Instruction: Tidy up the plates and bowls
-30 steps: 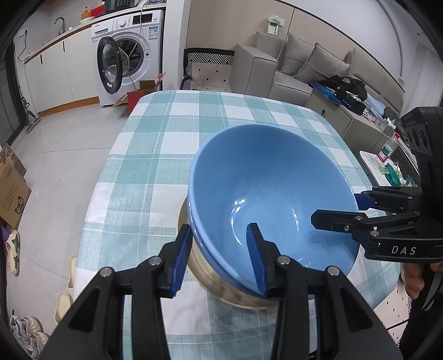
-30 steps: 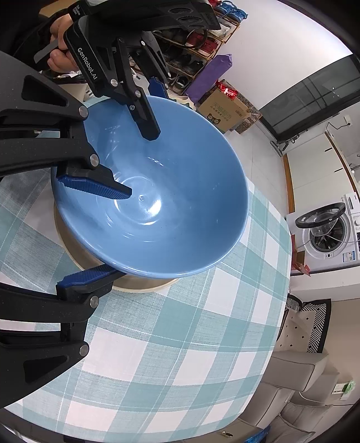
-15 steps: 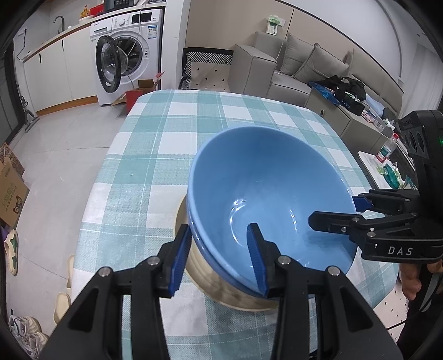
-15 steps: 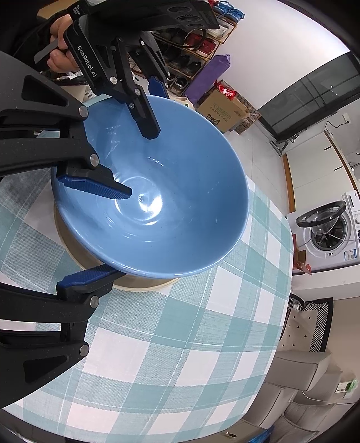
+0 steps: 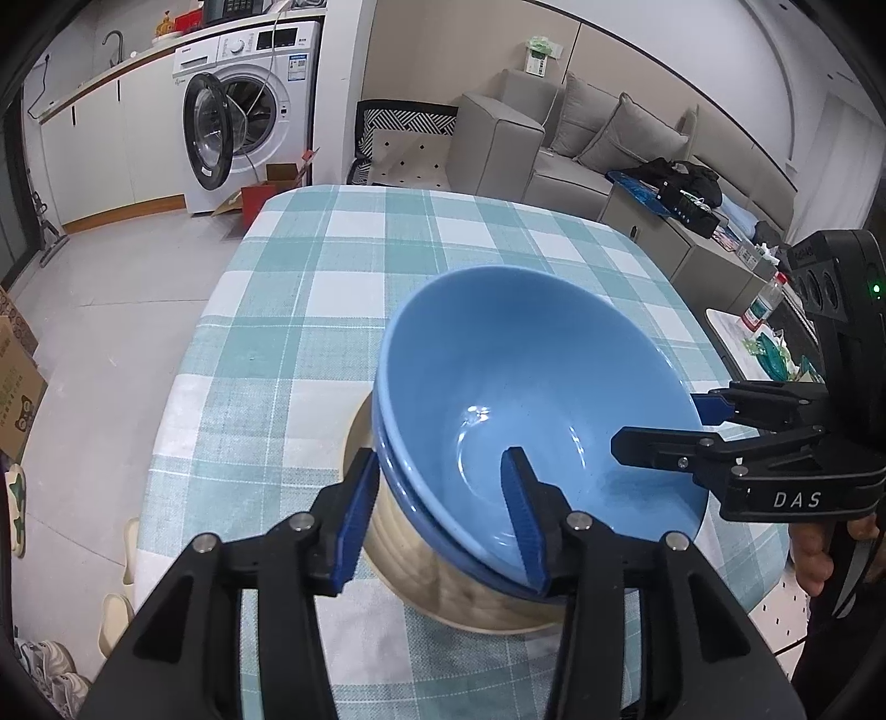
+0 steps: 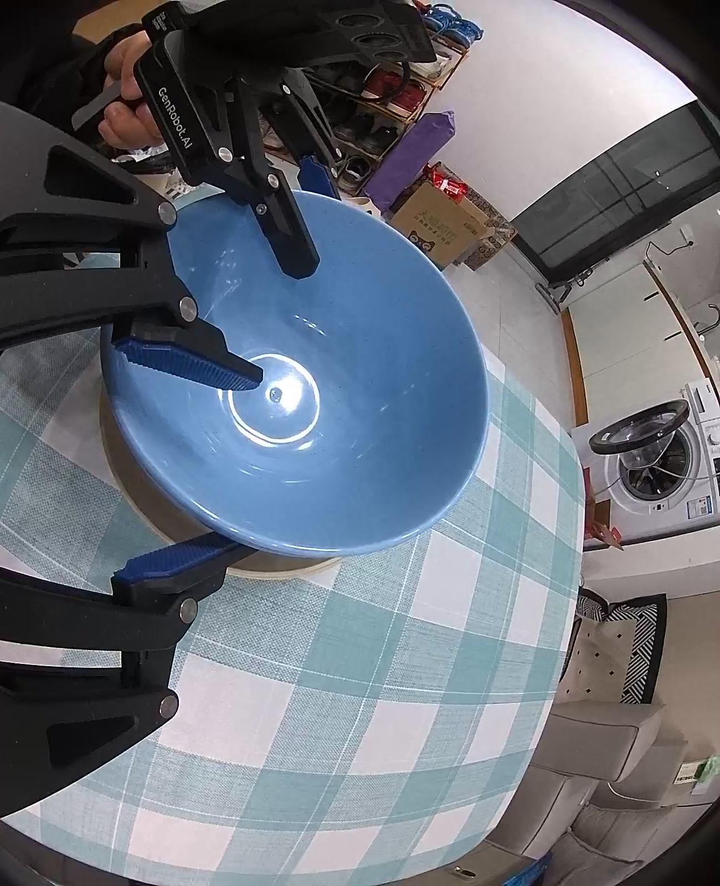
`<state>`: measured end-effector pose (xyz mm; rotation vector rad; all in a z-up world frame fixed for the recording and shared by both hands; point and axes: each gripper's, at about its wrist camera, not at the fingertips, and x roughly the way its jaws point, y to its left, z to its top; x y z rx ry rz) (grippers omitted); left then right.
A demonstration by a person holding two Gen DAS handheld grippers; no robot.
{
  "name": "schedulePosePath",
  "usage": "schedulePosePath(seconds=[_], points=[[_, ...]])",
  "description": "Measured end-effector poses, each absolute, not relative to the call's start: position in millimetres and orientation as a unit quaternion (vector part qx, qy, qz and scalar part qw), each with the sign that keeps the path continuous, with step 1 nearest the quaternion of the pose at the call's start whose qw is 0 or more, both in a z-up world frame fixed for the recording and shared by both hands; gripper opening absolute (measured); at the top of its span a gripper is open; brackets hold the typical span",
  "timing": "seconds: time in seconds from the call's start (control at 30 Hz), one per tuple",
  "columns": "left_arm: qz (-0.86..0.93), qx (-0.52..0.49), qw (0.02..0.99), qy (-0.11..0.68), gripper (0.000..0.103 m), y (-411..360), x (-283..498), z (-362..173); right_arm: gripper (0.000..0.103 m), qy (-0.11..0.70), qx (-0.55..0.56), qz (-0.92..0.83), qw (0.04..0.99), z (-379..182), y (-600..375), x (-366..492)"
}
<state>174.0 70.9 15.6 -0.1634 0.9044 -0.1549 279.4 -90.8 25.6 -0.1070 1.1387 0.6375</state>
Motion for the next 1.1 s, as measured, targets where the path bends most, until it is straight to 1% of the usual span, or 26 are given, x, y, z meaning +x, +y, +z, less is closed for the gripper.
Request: schedulePosePath(seconds=[0.03,0.1,0.13,0.2,0.27,0.33,0.4,0.53,0.57,0.73,0.77,0.8,0.83,0.87,1.1], points=[[-0.075,-0.079,0.893,0.436,0.048,71.5,174.2,15.6,0.057,0.528,-0.049,0.297,0.794,26.4,-91.4,279.7],[-0.075,-0.080,0.895,0.433,0.052,72.5,173.2,16.0,0.063,0.524,-0.049,0.298,0.796,28.1,-92.3,279.5],[-0.074,-0.080,0.895,0.432,0.054,73.3,172.8,16.2,0.064,0.522,-0.049,0.299,0.797,28.4,-93.0,279.7],[-0.074,-0.078,0.899,0.425,0.061,74.2,171.5,17.2,0.071,0.519,-0.051,0.299,0.799,29.1,-93.6,280.1],[-0.072,-0.076,0.901,0.421,0.061,74.6,171.4,17.8,0.073,0.515,-0.051,0.303,0.801,29.3,-93.8,279.8],[-0.067,-0.073,0.903,0.418,0.066,76.1,170.5,18.6,0.077,0.512,-0.051,0.309,0.800,29.4,-93.2,278.9],[-0.063,-0.073,0.906,0.412,0.078,77.4,169.7,20.5,0.083,0.508,-0.054,0.313,0.801,29.7,-92.0,276.9],[-0.065,-0.071,0.912,0.399,0.081,79.2,167.0,24.8,0.087,0.499,-0.058,0.318,0.804,30.2,-91.1,274.4],[-0.064,-0.070,0.913,0.397,0.088,79.3,165.9,25.3,0.087,0.498,-0.058,0.317,0.805,29.8,-91.6,274.4],[-0.054,-0.051,0.922,0.381,0.089,76.8,163.3,29.6,0.089,0.484,-0.051,0.313,0.816,29.0,-98.5,274.3],[-0.052,-0.046,0.924,0.377,0.093,76.4,162.8,29.6,0.090,0.480,-0.049,0.313,0.818,29.2,-100.1,274.1],[-0.048,-0.043,0.925,0.374,0.100,75.9,161.6,30.0,0.091,0.475,-0.047,0.313,0.821,29.5,-102.2,273.5],[-0.045,-0.041,0.929,0.365,0.102,75.8,159.9,30.8,0.094,0.470,-0.046,0.312,0.824,30.2,-104.1,272.6],[-0.045,-0.039,0.932,0.357,0.103,75.4,158.1,31.9,0.102,0.463,-0.045,0.311,0.829,31.2,-106.4,271.2],[-0.040,-0.023,0.946,0.322,0.103,71.6,145.0,38.2,0.103,0.406,-0.035,0.317,0.857,40.5,-121.0,258.1]])
